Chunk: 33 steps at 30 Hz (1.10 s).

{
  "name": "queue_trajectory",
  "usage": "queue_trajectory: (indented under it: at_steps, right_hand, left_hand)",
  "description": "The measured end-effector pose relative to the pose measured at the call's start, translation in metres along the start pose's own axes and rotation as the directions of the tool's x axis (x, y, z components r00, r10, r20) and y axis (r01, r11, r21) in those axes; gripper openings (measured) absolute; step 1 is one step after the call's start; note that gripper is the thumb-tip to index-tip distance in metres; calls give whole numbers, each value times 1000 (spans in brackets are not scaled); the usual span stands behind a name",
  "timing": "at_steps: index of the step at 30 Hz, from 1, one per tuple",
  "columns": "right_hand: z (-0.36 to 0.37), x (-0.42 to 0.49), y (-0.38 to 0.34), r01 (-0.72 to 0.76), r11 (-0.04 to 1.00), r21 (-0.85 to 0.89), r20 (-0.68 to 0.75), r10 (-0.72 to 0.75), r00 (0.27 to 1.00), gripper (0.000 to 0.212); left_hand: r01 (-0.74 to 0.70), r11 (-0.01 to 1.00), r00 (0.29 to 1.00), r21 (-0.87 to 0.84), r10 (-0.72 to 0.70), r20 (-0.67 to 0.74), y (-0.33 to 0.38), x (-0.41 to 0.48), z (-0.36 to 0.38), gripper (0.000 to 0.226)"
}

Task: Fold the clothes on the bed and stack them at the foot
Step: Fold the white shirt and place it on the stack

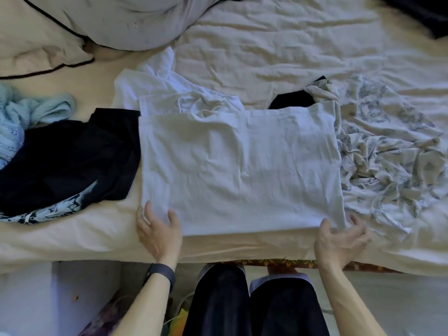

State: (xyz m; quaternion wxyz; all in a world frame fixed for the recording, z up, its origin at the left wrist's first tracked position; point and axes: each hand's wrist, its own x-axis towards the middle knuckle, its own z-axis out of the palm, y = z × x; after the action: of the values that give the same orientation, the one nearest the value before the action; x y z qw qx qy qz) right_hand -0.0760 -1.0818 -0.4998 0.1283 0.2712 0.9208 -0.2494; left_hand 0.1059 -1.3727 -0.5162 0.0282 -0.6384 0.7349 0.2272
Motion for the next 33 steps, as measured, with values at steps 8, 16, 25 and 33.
queue_trajectory:
  at_steps: [8, 16, 25, 33]
  right_hand:
    - [127, -15, -96, 917, 335, -217, 444, -803, 398, 59]
    - [135, 101, -120, 674, 528, -516, 355, -584, 730, 75]
    - [137, 84, -148, 771, 485, -413, 483, -601, 636, 71]
    - [150, 64, -150, 685, 605, -406, 442, -526, 727, 66]
  left_hand:
    - [-833, 511, 552, 213, 751, 361, 116, 58, 95, 62]
    - [-776, 555, 624, 301, 743, 241, 141, 190, 84, 62]
    - [-578, 815, 812, -38, 579, 79, 168, 206, 38, 49]
    - [-547, 812, 828, 201, 560, -9, 181, 229, 19, 28]
